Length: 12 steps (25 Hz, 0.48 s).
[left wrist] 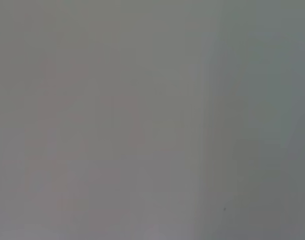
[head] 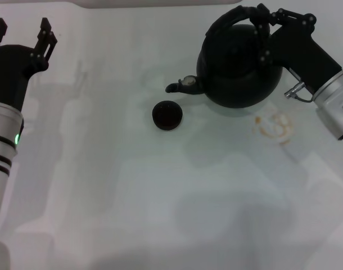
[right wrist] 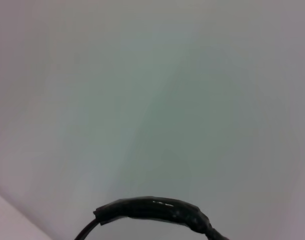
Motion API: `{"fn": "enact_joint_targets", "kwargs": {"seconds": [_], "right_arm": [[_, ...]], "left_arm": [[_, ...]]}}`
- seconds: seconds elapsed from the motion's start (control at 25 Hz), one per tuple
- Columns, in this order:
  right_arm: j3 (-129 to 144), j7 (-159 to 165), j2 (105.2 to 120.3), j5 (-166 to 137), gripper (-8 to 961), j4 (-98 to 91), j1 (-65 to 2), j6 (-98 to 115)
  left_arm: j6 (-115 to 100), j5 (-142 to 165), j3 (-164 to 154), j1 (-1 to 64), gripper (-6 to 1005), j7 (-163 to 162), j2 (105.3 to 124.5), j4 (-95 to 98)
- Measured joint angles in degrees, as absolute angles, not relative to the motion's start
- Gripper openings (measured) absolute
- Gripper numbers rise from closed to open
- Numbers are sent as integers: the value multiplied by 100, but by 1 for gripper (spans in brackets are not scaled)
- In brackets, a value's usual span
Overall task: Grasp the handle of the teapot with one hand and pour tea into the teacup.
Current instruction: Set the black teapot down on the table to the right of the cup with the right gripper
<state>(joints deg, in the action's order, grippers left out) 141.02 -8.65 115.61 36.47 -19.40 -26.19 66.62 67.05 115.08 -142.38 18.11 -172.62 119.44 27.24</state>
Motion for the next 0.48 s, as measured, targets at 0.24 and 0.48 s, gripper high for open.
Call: {"fn": "enact_joint_targets", "kwargs": {"seconds": [0.24, 0.48], "right_arm": [[14014, 94, 11537, 3647, 158, -1937, -2524, 6997], [13973, 769, 11531, 3655, 170, -1665, -2251, 7495]], "left_arm": [[6705, 11505, -14238, 1821, 859, -17261, 11944, 2724], [6733, 11504, -14224, 1833, 860, -17262, 11944, 2725]]}}
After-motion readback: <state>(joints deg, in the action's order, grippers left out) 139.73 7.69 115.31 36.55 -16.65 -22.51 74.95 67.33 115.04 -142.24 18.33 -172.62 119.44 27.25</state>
